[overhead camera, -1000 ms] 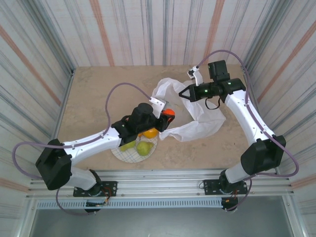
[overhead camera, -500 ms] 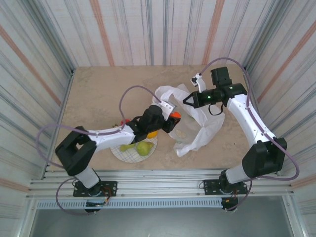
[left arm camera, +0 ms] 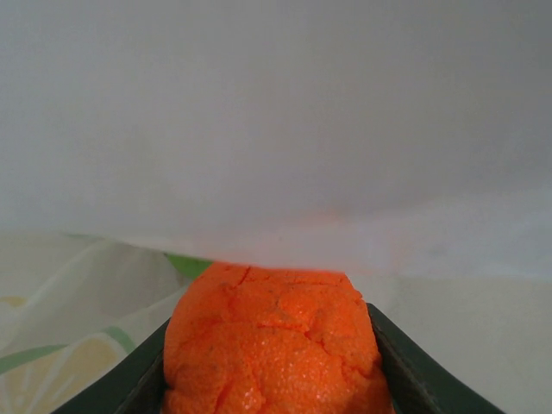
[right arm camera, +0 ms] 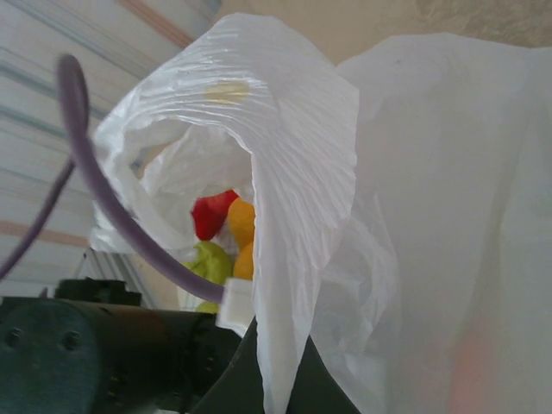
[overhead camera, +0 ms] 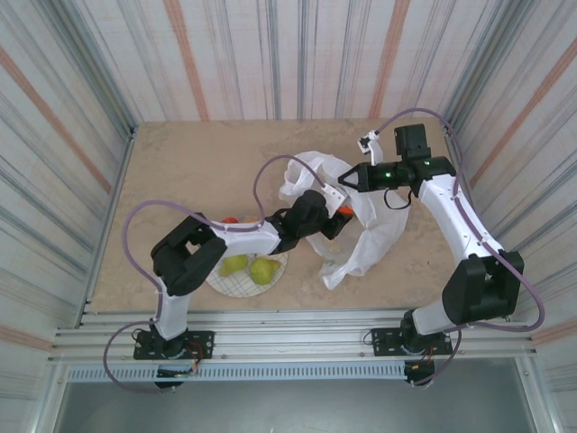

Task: Place the fruits into the plastic bag

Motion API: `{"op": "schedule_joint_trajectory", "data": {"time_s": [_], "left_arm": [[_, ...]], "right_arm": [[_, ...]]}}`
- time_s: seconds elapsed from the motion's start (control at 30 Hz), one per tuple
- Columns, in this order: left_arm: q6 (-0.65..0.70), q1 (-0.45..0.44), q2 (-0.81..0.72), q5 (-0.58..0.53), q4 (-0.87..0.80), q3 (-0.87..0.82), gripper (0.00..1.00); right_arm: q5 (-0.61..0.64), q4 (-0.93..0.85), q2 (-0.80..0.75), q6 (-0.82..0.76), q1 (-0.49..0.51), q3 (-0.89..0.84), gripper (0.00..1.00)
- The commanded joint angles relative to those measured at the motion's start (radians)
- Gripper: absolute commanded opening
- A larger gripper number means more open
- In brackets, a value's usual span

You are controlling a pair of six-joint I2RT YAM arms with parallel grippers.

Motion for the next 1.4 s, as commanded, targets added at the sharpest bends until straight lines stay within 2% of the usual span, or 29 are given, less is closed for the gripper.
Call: {"op": "schedule_joint_trajectory", "data": {"time_s": [0.0, 0.13, 0.3, 0.6, 0.97, 1.17, 1.37], "left_arm": [[0.013, -0.017, 0.045, -0.009, 0.048, 0.026, 0.46], [-0.005, -0.036, 0.086, -0.018, 0.058, 0.042, 0.49], [-0.048, -0.041, 0.135, -0.05, 0.05, 0.083, 0.53], [-0.068, -0.041, 0.111, -0.036, 0.041, 0.08, 0.7], [-0.055, -0.04, -0.141, -0.038, 0.001, -0.099, 0.76], [-0.031, -0.035, -0.311, -0.088, -0.116, -0.205, 0.75], [-0.043, -0.007, -0.493, -0.092, -0.284, -0.287, 0.73]], "right_arm": [[-0.037, 0.058, -0.019, 0.087, -0.021, -0.022, 0.0], [-0.064, 0.147, -0.018, 0.161, -0.028, -0.05, 0.0], [-0.064, 0.173, -0.014, 0.179, -0.028, -0.068, 0.0], [-0.053, 0.172, -0.024, 0.176, -0.036, -0.081, 0.0], [0.005, 0.087, -0.042, 0.093, -0.071, -0.076, 0.0], [0.056, 0.021, -0.047, 0.01, -0.072, -0.058, 0.0], [0.08, 0.011, -0.032, 0.002, -0.063, -0.042, 0.0]]}}
